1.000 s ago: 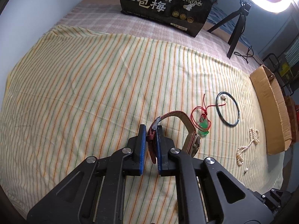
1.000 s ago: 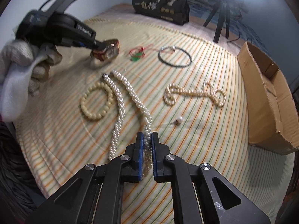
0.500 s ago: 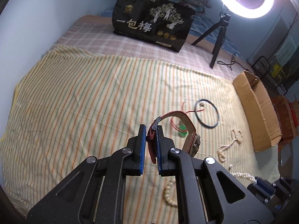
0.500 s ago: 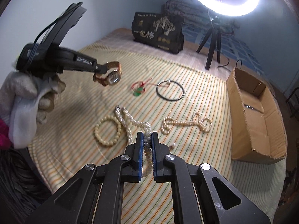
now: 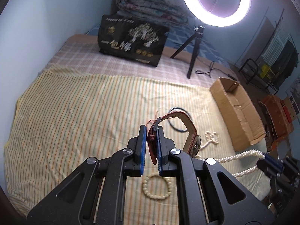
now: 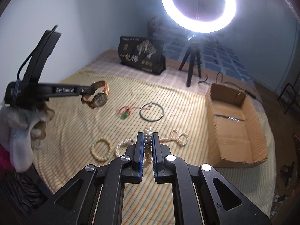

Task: Organize jewelry
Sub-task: 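Carry the watch in the left tool and the necklace in the right tool over the box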

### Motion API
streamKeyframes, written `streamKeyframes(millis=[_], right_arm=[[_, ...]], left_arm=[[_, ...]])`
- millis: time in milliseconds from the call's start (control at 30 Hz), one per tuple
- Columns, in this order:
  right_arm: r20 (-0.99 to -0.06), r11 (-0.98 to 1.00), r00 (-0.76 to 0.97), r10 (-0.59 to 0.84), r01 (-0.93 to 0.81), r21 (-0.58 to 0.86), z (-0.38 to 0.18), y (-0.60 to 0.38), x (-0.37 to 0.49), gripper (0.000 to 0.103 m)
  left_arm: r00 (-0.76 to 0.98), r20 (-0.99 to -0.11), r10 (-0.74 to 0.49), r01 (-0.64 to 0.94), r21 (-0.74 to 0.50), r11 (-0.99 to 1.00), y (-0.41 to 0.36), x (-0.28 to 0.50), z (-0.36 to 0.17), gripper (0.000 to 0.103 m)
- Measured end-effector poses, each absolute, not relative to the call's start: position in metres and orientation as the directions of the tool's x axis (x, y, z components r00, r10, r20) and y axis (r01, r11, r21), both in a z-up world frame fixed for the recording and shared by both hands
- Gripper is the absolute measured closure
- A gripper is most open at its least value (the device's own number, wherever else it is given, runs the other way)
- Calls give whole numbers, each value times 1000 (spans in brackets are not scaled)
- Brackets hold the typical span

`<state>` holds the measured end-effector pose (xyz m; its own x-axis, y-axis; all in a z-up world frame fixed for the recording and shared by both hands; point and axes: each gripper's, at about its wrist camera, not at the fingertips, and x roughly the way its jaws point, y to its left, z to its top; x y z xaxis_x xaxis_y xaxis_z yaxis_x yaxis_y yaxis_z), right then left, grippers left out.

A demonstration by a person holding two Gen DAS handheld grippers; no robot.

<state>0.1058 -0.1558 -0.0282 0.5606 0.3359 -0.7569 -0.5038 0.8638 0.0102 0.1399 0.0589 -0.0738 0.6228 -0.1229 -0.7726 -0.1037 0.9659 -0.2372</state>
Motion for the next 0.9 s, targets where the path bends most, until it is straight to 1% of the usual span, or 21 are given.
streamKeyframes(millis=[167, 500, 900], right_arm=[[-723, 877, 603, 336, -480, 7, -6, -171, 105, 97], [-668, 919, 686, 289, -394, -7, 27, -215, 105, 97], [-615, 954, 756, 223, -299, -22, 51, -264, 117, 97]], left_arm=[[638, -755, -148, -65, -245, 967, 39, 138, -60, 95], [646, -736, -202, 6, -260, 966, -4, 143, -44, 95], [637, -729, -250, 75, -264, 962, -52, 156, -36, 95]])
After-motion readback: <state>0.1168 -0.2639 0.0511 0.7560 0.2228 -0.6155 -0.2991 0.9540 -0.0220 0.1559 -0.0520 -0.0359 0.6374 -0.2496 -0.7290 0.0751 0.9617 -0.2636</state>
